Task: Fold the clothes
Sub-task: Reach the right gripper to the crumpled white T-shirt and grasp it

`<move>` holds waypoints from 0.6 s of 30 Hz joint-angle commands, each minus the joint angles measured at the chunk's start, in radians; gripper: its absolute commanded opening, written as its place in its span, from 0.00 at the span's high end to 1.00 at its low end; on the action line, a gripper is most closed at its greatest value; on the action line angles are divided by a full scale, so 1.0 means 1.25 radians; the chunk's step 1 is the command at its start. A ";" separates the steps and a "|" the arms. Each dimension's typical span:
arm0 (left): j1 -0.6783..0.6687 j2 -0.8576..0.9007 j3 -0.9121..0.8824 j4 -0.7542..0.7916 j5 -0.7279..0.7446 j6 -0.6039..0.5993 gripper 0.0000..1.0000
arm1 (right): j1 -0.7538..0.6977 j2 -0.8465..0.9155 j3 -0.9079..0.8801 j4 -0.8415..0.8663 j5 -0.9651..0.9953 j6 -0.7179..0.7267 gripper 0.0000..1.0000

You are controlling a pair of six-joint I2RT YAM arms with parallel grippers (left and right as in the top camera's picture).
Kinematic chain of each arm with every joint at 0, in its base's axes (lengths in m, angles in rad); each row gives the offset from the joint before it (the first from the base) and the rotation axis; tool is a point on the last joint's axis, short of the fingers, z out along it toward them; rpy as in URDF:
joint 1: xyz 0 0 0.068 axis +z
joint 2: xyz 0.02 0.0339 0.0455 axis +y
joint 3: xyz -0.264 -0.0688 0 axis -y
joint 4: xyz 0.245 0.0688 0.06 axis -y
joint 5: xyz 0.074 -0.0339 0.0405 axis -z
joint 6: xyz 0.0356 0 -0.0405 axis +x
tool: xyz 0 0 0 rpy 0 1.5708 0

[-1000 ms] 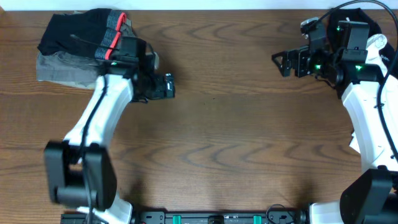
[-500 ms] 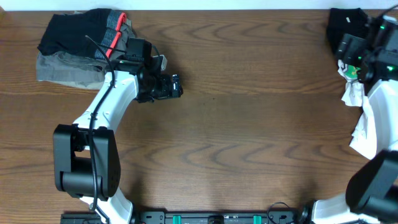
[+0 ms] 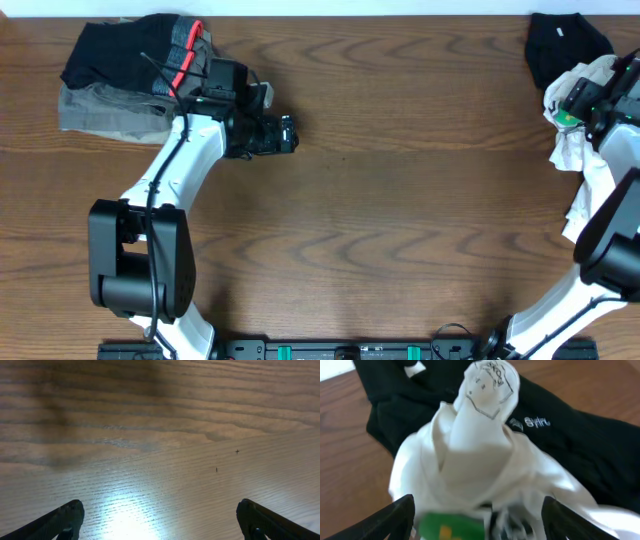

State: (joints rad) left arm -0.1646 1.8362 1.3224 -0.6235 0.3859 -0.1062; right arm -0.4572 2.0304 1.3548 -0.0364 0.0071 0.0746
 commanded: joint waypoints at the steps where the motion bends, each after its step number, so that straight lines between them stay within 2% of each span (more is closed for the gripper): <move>1: -0.017 -0.016 0.008 0.005 -0.035 0.014 0.02 | -0.003 0.052 0.011 0.042 -0.006 -0.004 0.23; 2: -0.023 -0.016 0.008 0.006 -0.038 0.014 0.02 | -0.003 0.070 0.011 0.062 -0.006 -0.003 0.28; 3: -0.026 -0.016 0.008 0.007 -0.045 0.013 0.02 | -0.003 0.087 0.011 0.080 -0.009 0.000 0.38; 4: -0.030 -0.016 0.008 0.007 -0.051 0.013 0.02 | -0.003 0.099 0.011 0.092 -0.009 0.000 0.65; 5: -0.034 -0.016 0.008 0.009 -0.060 0.013 0.02 | -0.003 0.111 0.011 0.101 -0.009 0.011 0.84; 7: -0.041 -0.016 0.008 0.010 -0.073 0.013 0.02 | -0.003 0.118 0.011 0.100 -0.009 0.029 0.99; 11: -0.044 -0.016 0.008 0.023 -0.074 0.013 0.01 | -0.001 0.087 0.014 0.097 -0.012 0.036 0.99; 18: -0.044 -0.021 0.010 0.056 -0.073 0.013 0.01 | 0.016 -0.129 0.016 0.020 -0.072 0.035 0.99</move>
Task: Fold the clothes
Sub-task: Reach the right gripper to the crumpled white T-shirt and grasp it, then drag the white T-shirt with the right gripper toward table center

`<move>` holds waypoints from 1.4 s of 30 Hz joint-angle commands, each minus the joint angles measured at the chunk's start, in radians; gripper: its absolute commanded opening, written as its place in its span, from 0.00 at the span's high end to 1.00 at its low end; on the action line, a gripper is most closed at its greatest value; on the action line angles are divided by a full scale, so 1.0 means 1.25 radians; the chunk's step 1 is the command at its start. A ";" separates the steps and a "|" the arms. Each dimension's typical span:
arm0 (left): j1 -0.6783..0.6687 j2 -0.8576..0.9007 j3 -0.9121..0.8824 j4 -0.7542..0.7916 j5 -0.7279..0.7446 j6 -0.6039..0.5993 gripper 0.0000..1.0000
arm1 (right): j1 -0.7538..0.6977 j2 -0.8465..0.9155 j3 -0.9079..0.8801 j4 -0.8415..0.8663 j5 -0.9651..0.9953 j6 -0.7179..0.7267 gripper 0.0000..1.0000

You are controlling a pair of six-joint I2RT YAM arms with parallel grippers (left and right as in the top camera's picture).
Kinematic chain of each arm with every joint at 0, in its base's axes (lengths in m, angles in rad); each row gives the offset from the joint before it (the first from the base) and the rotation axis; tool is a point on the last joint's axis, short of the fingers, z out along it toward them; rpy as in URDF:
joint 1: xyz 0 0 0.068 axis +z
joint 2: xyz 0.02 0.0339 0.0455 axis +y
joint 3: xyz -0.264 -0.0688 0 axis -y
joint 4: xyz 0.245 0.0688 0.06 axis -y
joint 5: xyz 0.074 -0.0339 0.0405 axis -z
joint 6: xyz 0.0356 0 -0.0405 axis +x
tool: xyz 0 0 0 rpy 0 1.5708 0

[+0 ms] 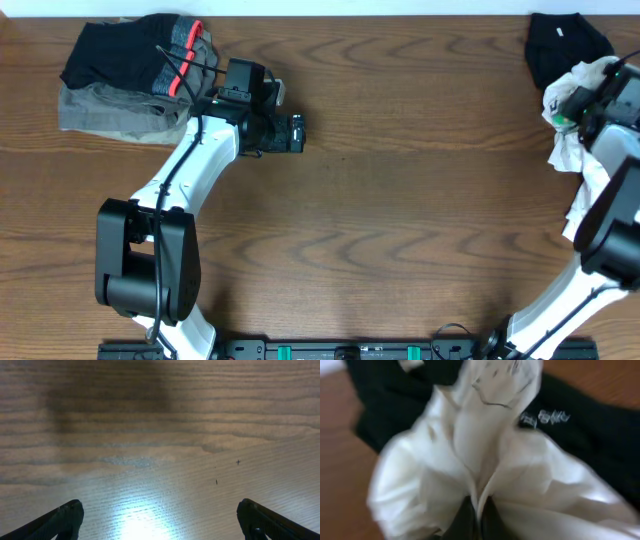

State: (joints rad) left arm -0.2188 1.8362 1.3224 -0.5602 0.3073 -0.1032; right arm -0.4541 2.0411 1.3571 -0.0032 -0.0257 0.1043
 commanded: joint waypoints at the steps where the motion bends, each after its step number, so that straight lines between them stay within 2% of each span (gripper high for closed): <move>1: 0.000 -0.025 0.011 0.007 -0.010 0.010 0.01 | 0.018 -0.179 0.014 -0.026 -0.073 0.011 0.99; 8: 0.001 -0.139 0.014 0.012 -0.011 0.011 0.01 | 0.089 -0.413 0.014 -0.182 -0.220 0.012 0.99; 14: 0.017 -0.291 0.014 0.009 -0.011 0.014 0.01 | 0.244 -0.491 0.014 -0.281 -0.229 0.025 0.99; 20: 0.055 -0.387 0.014 -0.053 -0.011 0.014 0.01 | 0.376 -0.475 0.014 -0.329 -0.231 0.033 0.99; 28: 0.112 -0.393 0.014 -0.111 -0.011 0.017 0.01 | 0.481 -0.410 0.014 -0.380 -0.231 0.030 0.99; 37: 0.143 -0.392 0.014 -0.087 -0.014 0.035 0.01 | 0.548 -0.315 0.014 -0.266 -0.179 0.024 0.99; 42: 0.145 -0.392 0.014 -0.087 -0.044 0.034 0.01 | 0.625 -0.267 0.014 -0.284 -0.148 0.049 0.99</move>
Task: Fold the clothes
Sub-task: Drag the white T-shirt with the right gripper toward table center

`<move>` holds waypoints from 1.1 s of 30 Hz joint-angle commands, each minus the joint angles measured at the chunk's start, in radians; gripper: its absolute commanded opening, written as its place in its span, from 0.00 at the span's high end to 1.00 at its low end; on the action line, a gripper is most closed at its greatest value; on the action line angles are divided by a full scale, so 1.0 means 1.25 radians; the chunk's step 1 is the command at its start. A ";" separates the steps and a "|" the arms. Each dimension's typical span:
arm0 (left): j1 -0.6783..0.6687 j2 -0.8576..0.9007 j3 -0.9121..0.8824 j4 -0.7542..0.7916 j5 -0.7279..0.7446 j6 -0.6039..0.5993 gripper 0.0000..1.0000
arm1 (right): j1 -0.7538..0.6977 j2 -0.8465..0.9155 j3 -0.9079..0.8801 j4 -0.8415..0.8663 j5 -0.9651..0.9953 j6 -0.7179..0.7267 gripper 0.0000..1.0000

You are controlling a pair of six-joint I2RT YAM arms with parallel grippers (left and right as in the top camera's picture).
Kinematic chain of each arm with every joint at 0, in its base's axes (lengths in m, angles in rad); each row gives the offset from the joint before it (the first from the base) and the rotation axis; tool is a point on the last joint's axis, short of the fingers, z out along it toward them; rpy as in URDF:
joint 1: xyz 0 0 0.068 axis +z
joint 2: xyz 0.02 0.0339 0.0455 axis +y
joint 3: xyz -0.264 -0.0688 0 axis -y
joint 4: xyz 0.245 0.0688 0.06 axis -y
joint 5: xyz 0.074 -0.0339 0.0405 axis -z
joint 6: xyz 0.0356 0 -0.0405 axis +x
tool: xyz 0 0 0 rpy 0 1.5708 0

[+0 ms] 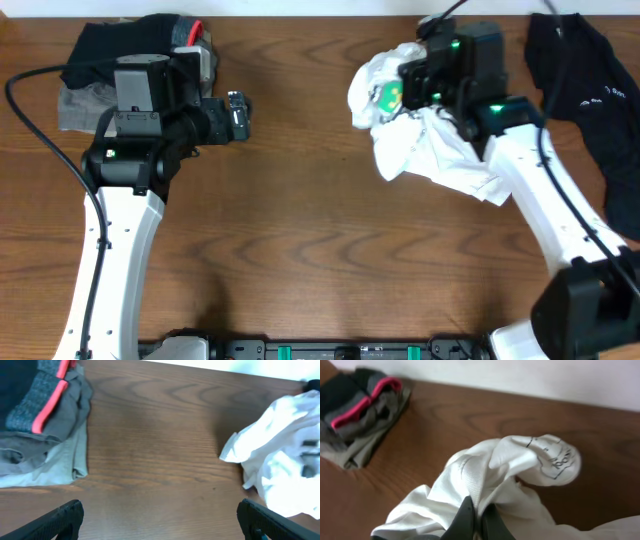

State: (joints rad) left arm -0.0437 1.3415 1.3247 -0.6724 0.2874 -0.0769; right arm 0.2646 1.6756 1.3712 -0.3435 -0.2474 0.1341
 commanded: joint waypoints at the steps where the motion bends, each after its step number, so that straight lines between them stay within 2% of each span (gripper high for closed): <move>1: 0.005 0.004 0.013 0.003 -0.034 0.014 0.01 | 0.065 0.032 0.002 -0.022 0.033 0.030 0.99; 4: 0.005 0.003 0.013 0.003 -0.053 0.014 0.01 | 0.127 0.044 0.002 -0.069 0.033 0.050 0.99; 5: 0.005 0.004 0.013 0.003 -0.059 0.014 0.01 | 0.145 0.044 0.002 -0.085 0.033 0.051 0.95; 7: 0.005 0.004 0.013 0.005 -0.066 0.017 0.01 | 0.177 0.042 0.002 -0.115 0.034 0.050 0.61; 9: 0.005 0.004 0.013 0.006 -0.079 0.017 0.01 | 0.189 0.036 0.002 -0.131 0.034 0.051 0.49; 13: 0.005 0.004 0.013 0.006 -0.079 0.020 0.01 | 0.161 0.007 0.002 -0.129 0.034 0.051 0.43; 17: 0.005 0.003 0.013 0.003 -0.079 0.048 0.02 | 0.088 -0.041 0.003 -0.134 0.045 0.044 0.36; 22: 0.025 0.004 0.020 -0.025 -0.078 0.047 0.02 | -0.020 -0.064 0.003 -0.168 0.048 0.016 0.32; 25: 0.045 0.018 0.039 -0.005 -0.025 -0.048 0.02 | -0.066 -0.057 0.002 -0.195 0.048 -0.003 0.30; 30: 0.045 0.071 0.042 0.131 0.114 -0.175 0.02 | -0.106 -0.053 0.002 -0.196 0.048 -0.016 0.30; 33: 0.025 0.132 0.042 0.182 0.178 -0.194 0.02 | -0.113 -0.053 0.002 -0.203 0.048 -0.025 0.28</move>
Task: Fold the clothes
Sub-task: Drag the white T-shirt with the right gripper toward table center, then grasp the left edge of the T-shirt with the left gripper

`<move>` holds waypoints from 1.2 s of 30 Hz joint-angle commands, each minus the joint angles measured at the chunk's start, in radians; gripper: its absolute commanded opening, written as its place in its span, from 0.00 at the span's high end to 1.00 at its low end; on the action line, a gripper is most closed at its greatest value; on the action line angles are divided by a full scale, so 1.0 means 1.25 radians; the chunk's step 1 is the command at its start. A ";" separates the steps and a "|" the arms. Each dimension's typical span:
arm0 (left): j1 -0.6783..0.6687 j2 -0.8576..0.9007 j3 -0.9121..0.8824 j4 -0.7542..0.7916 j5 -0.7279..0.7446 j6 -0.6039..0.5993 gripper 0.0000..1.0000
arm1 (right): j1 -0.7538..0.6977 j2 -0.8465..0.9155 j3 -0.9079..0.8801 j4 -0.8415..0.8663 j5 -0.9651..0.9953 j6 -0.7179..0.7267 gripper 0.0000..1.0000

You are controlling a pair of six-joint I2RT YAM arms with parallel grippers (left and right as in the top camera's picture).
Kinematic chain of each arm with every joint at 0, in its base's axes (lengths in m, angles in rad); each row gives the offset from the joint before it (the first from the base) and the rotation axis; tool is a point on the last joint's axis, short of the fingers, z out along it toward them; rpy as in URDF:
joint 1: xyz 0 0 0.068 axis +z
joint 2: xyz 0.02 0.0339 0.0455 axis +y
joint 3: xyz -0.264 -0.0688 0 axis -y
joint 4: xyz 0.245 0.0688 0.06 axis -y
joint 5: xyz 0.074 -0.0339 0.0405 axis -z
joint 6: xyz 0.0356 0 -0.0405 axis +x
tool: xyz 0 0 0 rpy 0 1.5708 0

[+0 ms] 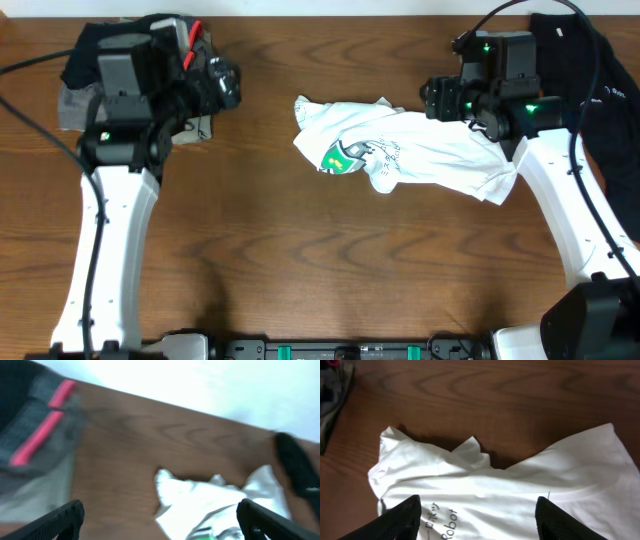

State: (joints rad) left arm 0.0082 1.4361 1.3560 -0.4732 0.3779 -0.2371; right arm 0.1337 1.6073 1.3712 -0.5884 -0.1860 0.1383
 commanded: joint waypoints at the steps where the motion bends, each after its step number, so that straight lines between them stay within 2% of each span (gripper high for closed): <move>1: -0.023 0.074 0.017 0.025 0.108 -0.064 0.02 | -0.008 0.002 0.002 -0.012 -0.001 -0.039 0.28; 5: -0.047 0.148 0.017 0.031 0.108 -0.021 0.02 | -0.009 0.002 0.002 -0.042 0.003 -0.060 0.27; 11: -0.053 0.250 0.017 0.085 0.108 -0.015 0.02 | -0.047 0.002 0.002 -0.081 0.032 -0.061 0.25; 19: -0.058 0.339 0.017 0.226 0.108 -0.016 0.02 | -0.104 0.002 0.002 -0.123 0.032 -0.061 0.25; 26: -0.108 0.427 0.019 0.376 0.108 -0.016 0.02 | -0.111 0.002 0.002 -0.131 0.032 -0.061 0.24; 36: -0.181 0.563 0.043 0.471 0.108 -0.016 0.02 | -0.110 0.002 0.002 -0.133 0.032 -0.061 0.23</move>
State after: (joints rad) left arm -0.2043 2.1147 1.3808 0.0975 0.4999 -0.2649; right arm 0.0029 1.6073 1.3712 -0.7513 -0.1482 0.0746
